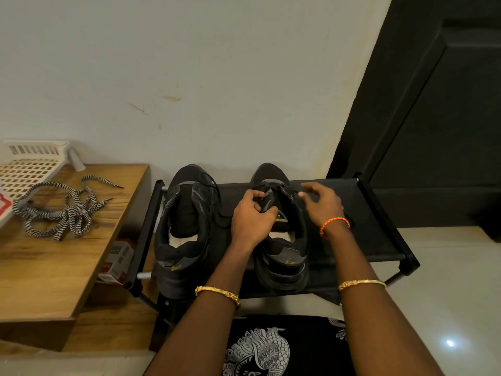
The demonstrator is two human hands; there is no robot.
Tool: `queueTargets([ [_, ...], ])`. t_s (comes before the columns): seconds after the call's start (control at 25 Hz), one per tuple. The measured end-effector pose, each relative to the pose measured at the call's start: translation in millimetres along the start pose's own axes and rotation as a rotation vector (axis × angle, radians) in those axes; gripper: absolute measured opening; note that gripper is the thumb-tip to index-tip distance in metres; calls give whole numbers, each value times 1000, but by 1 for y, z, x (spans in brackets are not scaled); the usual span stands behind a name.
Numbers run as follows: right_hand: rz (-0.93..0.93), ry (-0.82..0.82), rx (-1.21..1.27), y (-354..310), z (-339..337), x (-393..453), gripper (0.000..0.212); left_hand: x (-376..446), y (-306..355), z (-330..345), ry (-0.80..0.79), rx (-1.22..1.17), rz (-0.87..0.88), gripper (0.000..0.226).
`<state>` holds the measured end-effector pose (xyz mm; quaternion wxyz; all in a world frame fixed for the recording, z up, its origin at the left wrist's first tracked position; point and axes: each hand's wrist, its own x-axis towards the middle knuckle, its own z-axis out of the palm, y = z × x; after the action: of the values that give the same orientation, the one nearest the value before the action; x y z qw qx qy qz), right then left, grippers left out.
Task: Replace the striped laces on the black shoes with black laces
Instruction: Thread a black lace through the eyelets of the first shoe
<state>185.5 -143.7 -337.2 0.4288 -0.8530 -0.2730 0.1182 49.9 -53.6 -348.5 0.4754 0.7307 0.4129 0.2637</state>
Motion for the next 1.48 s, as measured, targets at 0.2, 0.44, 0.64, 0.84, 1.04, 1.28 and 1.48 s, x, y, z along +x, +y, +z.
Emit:
queueTargets([
  [0.2,-20,17,9,-2,8,3,10,0,-1,2,16,12,3,32],
  [0.44,179,208,53,39,-45,-2,9,-1,-2,2,17,13,4,30],
  [0.64,287,248,55,52,-54,-6,14,-1,-2,2,14,0,-6,31],
  [0.84,15,15,69,15,-8,4,24,0,-2,1,9,-5,-5,30],
  [1.04,-50,-51,67,3,13,9,9,-1,-1,1,21,-8,0,28],
  [1.28,142,96,29,33,-25,8,17,0,-2,1,3,-27,4,25],
  [1.48,166,88,75,36,-22,6,8,5,1,-2,-66,-69,-12,52],
])
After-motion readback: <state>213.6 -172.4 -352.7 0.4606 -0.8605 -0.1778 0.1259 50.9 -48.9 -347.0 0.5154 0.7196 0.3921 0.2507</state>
